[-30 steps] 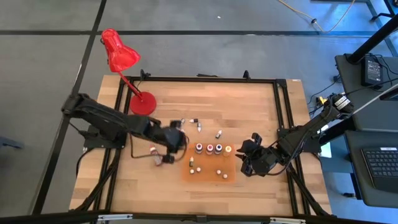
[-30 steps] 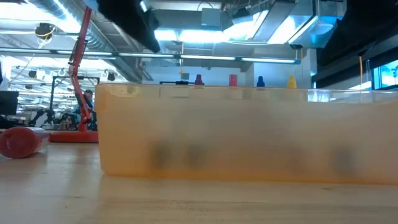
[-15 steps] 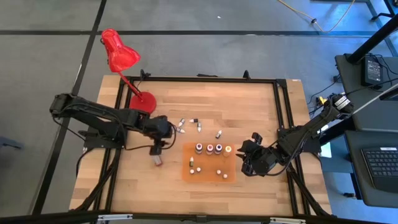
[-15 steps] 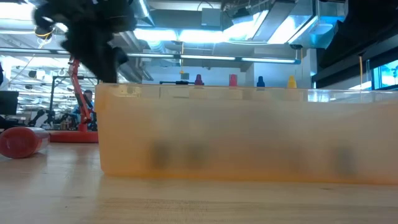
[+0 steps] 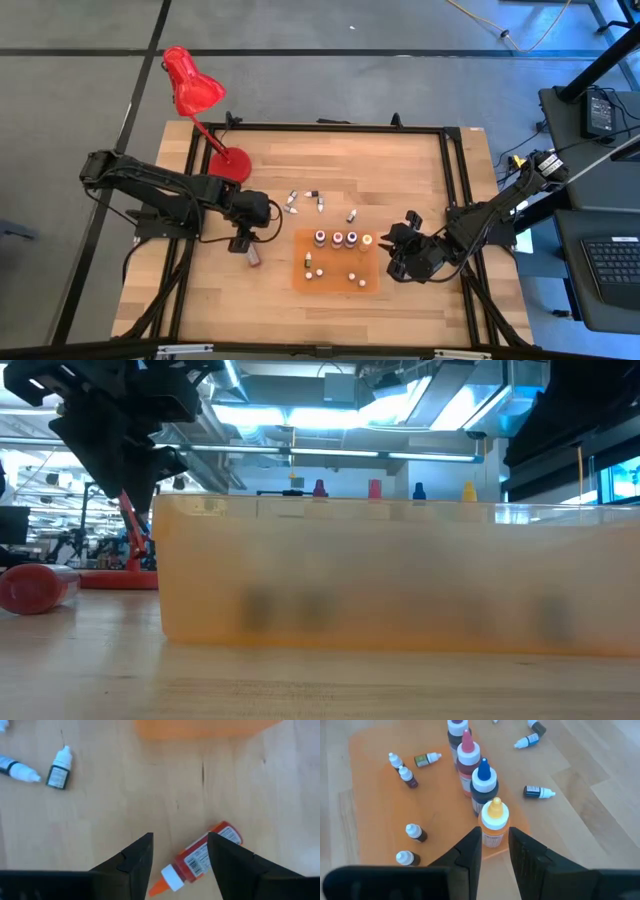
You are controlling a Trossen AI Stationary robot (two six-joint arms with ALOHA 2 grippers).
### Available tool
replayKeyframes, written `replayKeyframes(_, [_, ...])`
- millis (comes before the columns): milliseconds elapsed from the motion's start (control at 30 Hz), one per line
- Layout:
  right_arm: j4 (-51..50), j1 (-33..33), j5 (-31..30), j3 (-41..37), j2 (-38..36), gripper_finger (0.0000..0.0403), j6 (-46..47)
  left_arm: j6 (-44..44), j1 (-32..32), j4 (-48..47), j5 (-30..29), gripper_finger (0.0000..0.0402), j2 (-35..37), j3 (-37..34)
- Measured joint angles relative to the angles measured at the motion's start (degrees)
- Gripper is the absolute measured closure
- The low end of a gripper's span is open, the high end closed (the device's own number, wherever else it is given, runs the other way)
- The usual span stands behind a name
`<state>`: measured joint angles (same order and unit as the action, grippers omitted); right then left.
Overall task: Pick & Place food coloring
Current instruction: Put the big orange food coloring bottle into the orange bin
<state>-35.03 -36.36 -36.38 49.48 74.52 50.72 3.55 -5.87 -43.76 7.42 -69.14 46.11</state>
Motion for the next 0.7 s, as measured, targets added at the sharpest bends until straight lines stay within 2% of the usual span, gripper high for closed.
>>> replayKeyframes(133, [0.0, -0.01, 0.0, 0.0, 0.0, 0.0303, 0.0, -2.36, 0.0, 0.21, 0.35, 0.019, 0.0, 0.0])
replayKeyframes(267, [0.02, 0.0, 0.0, -0.01, 0.0, 0.0303, 0.11, -0.19, -0.02, 0.23, 0.66, 0.0173, -0.02, 0.0])
replayKeyframes(367, [0.02, -0.01, -0.02, -0.01, 0.0, 0.0303, 0.13, -3.69, -0.35, -0.11, 1.16, 0.0172, -0.22, 0.02])
replayKeyframes(533, [0.03, 0.0, -0.04, -0.01, 0.0, 0.0303, 0.09, -19.28, -6.37, -3.41, -0.51, 0.0185, -0.61, 0.02])
replayKeyframes(700, [0.04, 0.0, -0.07, -0.01, 0.0, 0.0303, 0.2, -19.7, -12.12, 0.06, -4.51, 0.0198, -3.41, 0.02])
